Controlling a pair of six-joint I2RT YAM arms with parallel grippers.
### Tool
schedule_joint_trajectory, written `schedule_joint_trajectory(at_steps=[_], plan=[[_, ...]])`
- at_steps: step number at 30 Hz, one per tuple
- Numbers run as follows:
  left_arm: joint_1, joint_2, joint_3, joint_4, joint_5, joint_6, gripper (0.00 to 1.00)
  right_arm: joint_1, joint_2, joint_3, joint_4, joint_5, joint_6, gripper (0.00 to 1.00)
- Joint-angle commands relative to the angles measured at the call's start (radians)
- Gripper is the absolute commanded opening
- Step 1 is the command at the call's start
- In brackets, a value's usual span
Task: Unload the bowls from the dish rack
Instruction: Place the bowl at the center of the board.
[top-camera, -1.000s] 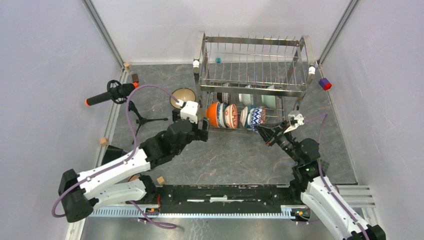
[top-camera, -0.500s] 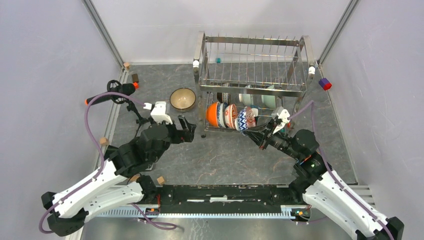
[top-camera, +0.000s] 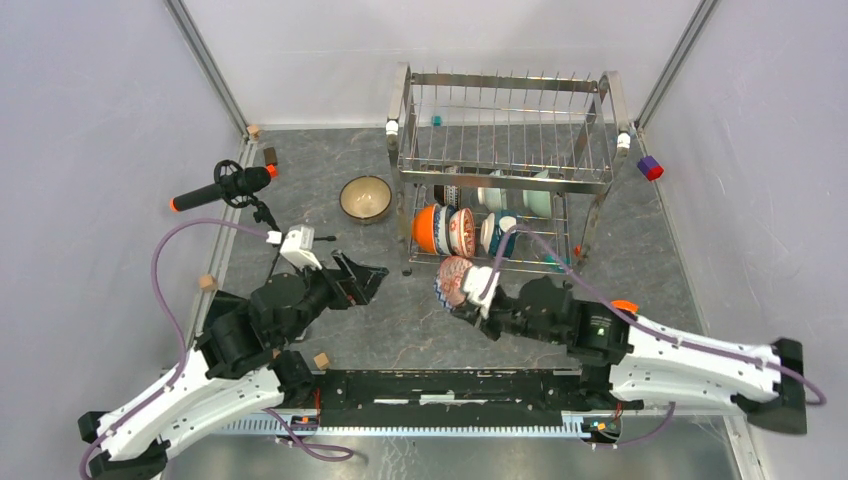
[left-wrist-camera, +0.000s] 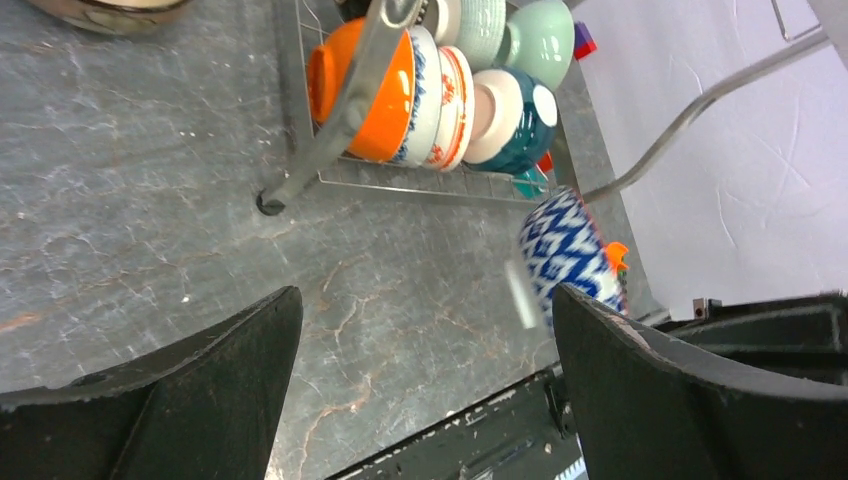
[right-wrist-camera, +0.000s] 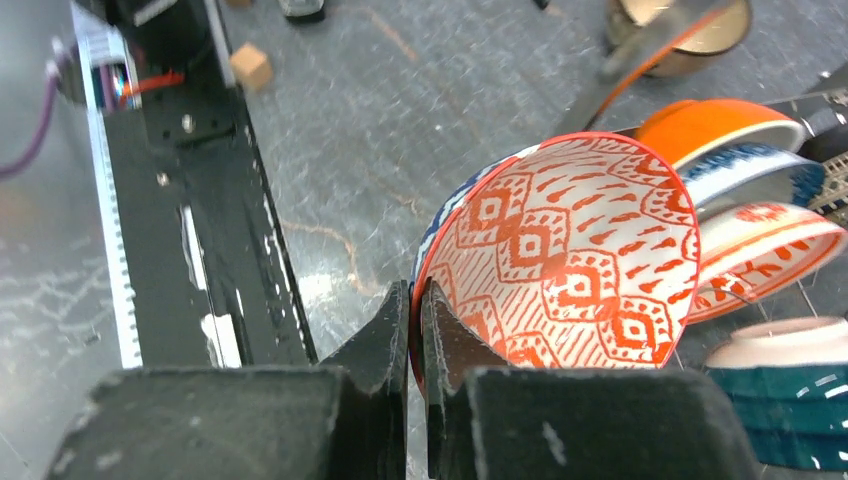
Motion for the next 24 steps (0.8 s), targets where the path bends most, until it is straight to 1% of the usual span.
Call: schedule_joint_trajectory(at_steps=[1, 4, 7, 12, 15, 19, 21, 24], plan=[[-0.002, 0.076, 0.038, 0.016, 0.148, -0.002, 1.00, 0.189, 0.094, 0.094, -0.030, 0.301, -0.153, 0.00], [-0.005, 0.176, 0.071, -0.031, 0.250, 0.027, 1.00, 0.251, 0.151, 0.092, -0.029, 0.369, -0.190, 0.00], [-0.041, 0.213, 0.071, -0.041, 0.259, 0.038, 1.00, 0.295, 0.178, 0.077, -0.041, 0.406, -0.225, 0.00], [-0.124, 0.231, 0.081, -0.084, 0.176, 0.065, 1.00, 0.356, 0.191, 0.028, -0.074, 0.424, -0.261, 0.00], [-0.197, 0.307, 0.111, -0.112, 0.116, 0.081, 1.00, 0.397, 0.215, 0.020, -0.101, 0.443, -0.268, 0.00], [-0.334, 0.423, 0.180, -0.134, -0.017, 0.089, 1.00, 0.441, 0.241, 0.022, -0.118, 0.475, -0.274, 0.00], [-0.360, 0.472, 0.210, -0.144, -0.051, 0.092, 1.00, 0.454, 0.246, 0.020, -0.123, 0.485, -0.280, 0.00], [-0.367, 0.530, 0.242, -0.169, -0.075, 0.095, 0.99, 0.471, 0.250, 0.020, -0.126, 0.489, -0.286, 0.00]])
